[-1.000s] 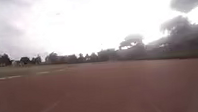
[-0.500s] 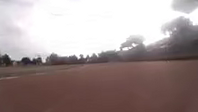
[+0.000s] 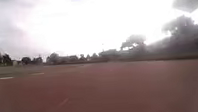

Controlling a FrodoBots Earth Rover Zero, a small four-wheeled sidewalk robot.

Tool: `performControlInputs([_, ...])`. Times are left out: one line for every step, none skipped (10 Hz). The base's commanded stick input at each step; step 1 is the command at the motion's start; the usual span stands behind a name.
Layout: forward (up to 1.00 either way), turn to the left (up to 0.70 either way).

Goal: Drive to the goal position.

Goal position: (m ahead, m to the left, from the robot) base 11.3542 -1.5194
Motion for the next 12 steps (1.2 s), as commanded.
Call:
performControlInputs([0.70,0.00])
performControlInputs([0.70,0.00])
performControlInputs([0.70,0.00])
performControlInputs([0.70,0.00])
performControlInputs([0.70,0.00])
performControlInputs([0.70,0.00])
performControlInputs([0.70,0.00])
performControlInputs([0.70,0.00])
performControlInputs([0.70,0.00])
performControlInputs([0.70,0.00])
performControlInputs([0.70,0.00])
performControlInputs([0.70,0.00])
